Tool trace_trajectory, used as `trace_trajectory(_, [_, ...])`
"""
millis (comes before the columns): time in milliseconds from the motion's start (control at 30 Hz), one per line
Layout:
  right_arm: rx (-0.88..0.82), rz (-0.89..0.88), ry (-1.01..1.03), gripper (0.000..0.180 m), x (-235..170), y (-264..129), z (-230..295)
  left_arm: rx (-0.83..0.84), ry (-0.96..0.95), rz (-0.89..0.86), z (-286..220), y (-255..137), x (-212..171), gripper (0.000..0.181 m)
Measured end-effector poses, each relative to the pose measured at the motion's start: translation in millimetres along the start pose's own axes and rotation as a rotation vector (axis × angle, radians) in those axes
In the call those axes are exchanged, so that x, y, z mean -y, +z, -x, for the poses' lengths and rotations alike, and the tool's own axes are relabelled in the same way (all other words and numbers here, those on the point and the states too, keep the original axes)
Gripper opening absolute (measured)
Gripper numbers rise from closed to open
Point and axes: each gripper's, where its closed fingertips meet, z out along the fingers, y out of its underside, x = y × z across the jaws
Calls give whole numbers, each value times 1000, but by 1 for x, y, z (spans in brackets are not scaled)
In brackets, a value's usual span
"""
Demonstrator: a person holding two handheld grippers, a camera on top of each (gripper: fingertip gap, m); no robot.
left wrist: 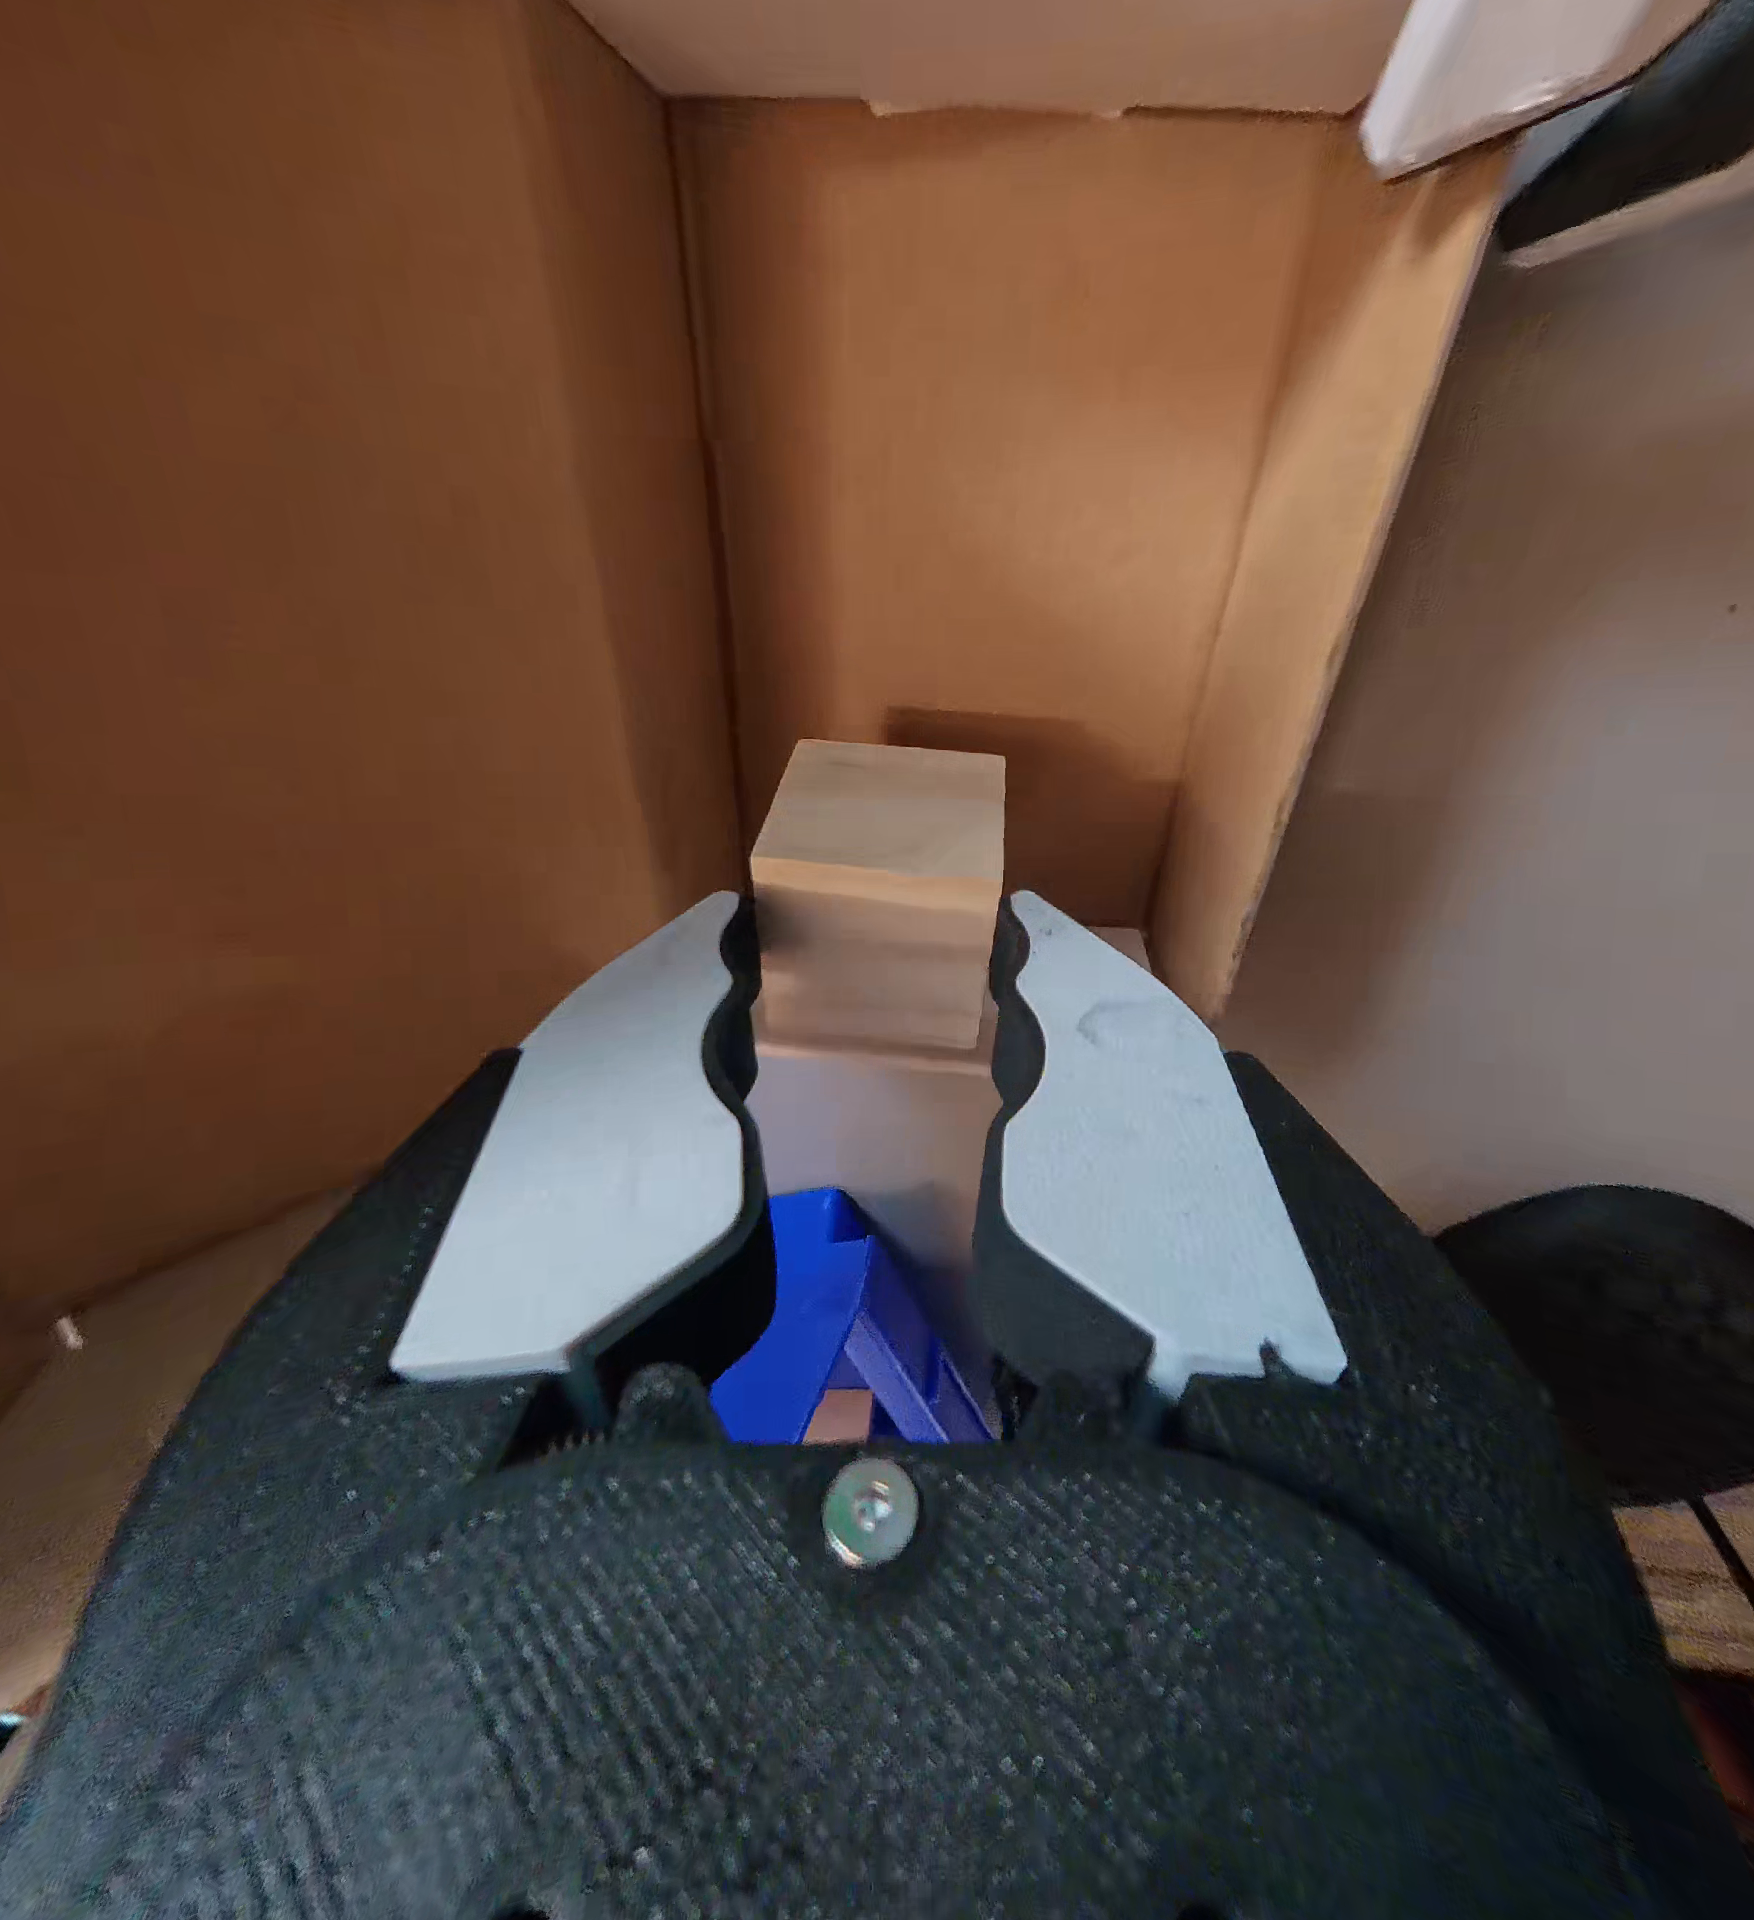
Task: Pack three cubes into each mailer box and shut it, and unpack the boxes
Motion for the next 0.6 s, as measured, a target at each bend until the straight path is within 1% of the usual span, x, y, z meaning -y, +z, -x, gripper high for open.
trace_trajectory(100, [11, -9, 26, 22, 1, 0, 0, 10, -13, 34, 0, 14, -2, 42])
trace_trajectory(167, [33, -27, 77, 25, 3, 0, 1, 12, -8, 45, -2, 19, -2, 42])
trace_trajectory(367, [40, -103, 293, 44, 13, -3, -11, 26, -3, 33, -3, 28, -1, 42])
trace_trajectory(467, [21, -97, 334, 50, 10, -3, -17, 34, -15, 10, -3, 29, 1, 42])
trace_trajectory(600, [8, -92, 364, 54, 7, -1, -21, 39, -19, -24, -3, 29, 4, 52])
